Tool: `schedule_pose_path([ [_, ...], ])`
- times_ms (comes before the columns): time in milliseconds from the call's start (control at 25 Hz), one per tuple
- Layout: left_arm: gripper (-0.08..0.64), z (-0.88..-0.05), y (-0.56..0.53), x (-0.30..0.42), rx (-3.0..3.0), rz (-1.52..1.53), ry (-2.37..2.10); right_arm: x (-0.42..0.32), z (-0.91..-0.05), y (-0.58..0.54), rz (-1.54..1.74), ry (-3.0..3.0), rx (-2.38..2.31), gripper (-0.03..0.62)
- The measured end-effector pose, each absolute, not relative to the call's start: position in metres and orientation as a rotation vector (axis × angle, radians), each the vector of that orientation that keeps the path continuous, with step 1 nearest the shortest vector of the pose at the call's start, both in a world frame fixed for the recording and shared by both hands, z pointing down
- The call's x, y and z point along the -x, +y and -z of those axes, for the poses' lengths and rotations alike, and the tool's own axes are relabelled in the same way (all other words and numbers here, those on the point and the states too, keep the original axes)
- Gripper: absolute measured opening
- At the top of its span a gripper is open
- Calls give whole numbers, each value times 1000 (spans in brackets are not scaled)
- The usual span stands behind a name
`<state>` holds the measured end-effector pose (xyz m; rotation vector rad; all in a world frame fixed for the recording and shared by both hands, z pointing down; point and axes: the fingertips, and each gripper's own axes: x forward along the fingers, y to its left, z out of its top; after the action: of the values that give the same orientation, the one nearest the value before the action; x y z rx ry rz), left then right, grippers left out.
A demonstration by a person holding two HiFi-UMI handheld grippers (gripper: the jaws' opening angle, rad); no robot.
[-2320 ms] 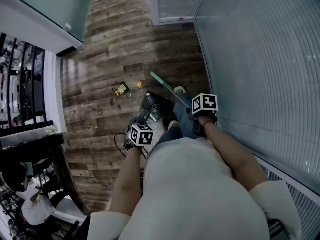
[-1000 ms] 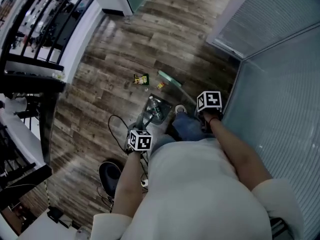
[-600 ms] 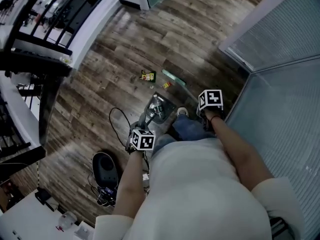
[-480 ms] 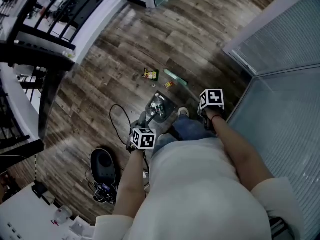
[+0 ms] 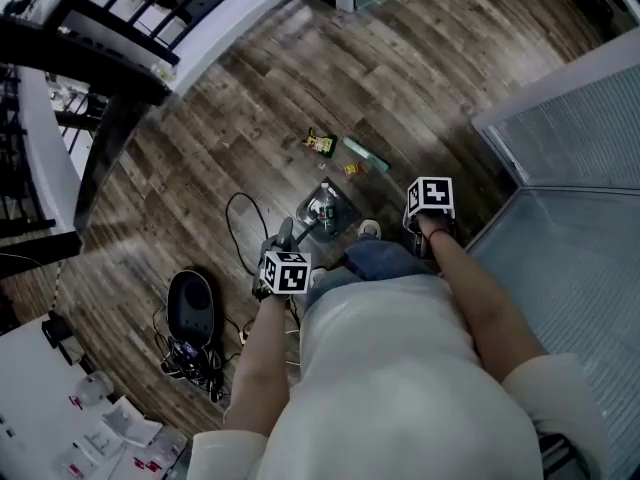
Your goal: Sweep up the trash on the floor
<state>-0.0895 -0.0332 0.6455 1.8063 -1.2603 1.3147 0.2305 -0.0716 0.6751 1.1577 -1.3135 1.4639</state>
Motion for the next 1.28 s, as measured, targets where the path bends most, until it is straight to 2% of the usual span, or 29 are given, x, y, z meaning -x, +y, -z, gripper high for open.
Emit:
schedule_pose_path([
  [760,9,-646,-34,104,-1641,-1173,-1373,-216,-694,-98,-1307,-1328,-978,98],
  [1280,9,-647,-42,106,-1645,-1177,-1356,-207,-693,-71,-1443,-1282,-972,98],
])
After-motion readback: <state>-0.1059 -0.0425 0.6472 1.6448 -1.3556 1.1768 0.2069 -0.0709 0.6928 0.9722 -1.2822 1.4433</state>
